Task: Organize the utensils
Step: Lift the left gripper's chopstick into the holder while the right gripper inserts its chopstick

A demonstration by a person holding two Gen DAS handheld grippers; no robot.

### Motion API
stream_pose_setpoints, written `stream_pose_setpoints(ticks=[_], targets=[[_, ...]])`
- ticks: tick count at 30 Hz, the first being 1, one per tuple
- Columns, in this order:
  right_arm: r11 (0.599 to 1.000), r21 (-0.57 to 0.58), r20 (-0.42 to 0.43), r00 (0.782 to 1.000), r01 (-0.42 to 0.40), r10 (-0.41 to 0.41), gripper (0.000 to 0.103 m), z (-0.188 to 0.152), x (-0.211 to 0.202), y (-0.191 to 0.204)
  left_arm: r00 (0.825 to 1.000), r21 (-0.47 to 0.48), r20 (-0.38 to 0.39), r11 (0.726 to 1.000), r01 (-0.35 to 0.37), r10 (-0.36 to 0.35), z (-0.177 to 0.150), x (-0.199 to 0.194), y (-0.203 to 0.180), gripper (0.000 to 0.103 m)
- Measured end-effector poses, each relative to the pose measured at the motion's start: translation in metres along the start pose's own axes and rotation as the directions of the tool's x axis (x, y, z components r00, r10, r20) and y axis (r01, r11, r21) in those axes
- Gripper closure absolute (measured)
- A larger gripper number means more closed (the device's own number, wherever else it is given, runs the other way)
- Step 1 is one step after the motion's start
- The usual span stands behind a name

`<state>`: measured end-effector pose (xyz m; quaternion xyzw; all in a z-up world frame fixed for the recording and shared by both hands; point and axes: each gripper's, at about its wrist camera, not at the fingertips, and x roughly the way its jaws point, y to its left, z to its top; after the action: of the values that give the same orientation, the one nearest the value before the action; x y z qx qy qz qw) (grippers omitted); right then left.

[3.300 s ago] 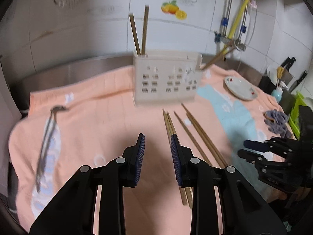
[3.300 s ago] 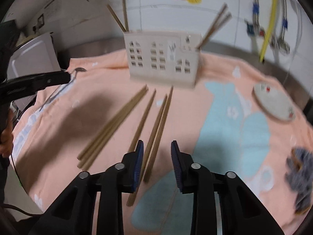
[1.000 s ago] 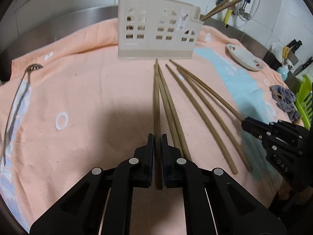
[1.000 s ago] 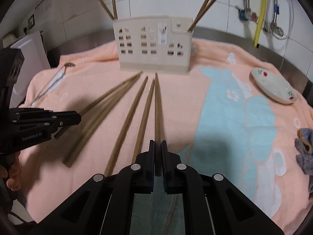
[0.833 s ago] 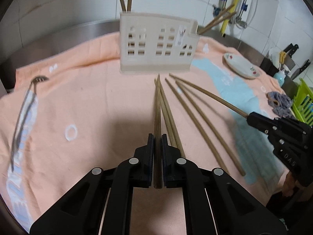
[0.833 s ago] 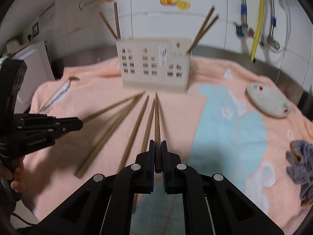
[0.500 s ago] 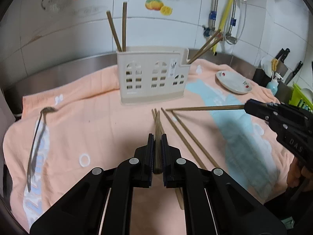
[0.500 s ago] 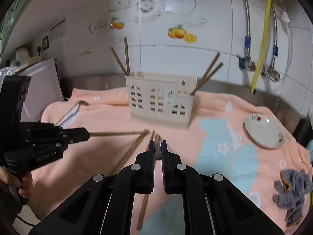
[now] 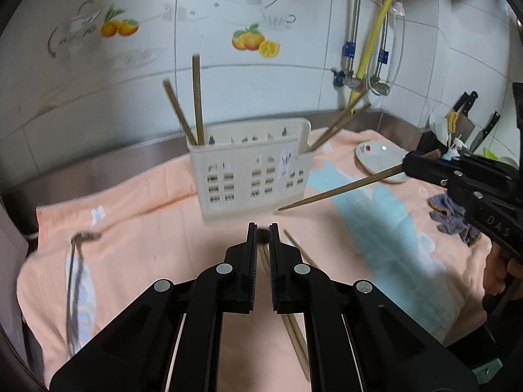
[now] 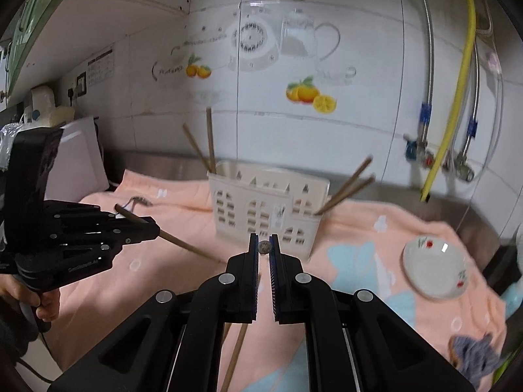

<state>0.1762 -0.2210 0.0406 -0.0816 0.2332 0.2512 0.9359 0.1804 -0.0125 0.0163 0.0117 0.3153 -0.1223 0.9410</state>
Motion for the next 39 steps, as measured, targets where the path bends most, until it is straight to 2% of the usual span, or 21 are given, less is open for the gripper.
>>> stream_pose_setpoints(ticks=[8, 18, 24, 32, 39], targets=[[0.997, -0.064, 0.072, 0.996, 0.050, -0.045, 0.097, 0.044, -0.023, -0.008, 0.999, 0.058, 0.041, 0.998, -0.013, 0.011, 0.046, -0.008, -0.003, 0.097], [0.990, -0.097, 0.130, 0.988, 0.101, -0.088, 0.097, 0.071, -0.038, -0.011, 0.986, 0.079, 0.168, 0.996, -0.031, 0.017, 0.096, -0.045, -0.004, 0.097], [0.987, -0.112, 0.068, 0.991, 0.118, -0.111, 0.097, 0.078, -0.013, -0.014, 0.974, 0.056, 0.223, 0.997, -0.052, 0.038, 0.128, -0.049, 0.001, 0.097], [0.996, -0.069, -0.029, 0.997, 0.065, -0.067, 0.097, 0.087, 0.018, -0.030, 0.966, 0.032, 0.244, 0.995, -0.097, 0.086, 0.152, -0.028, 0.012, 0.097], [0.998, -0.046, -0.094, 0.995, 0.032, -0.036, 0.097, 0.084, 0.042, -0.036, 0.967, 0.010, 0.246, 0.998, -0.064, 0.059, 0.160, -0.022, 0.014, 0.097]])
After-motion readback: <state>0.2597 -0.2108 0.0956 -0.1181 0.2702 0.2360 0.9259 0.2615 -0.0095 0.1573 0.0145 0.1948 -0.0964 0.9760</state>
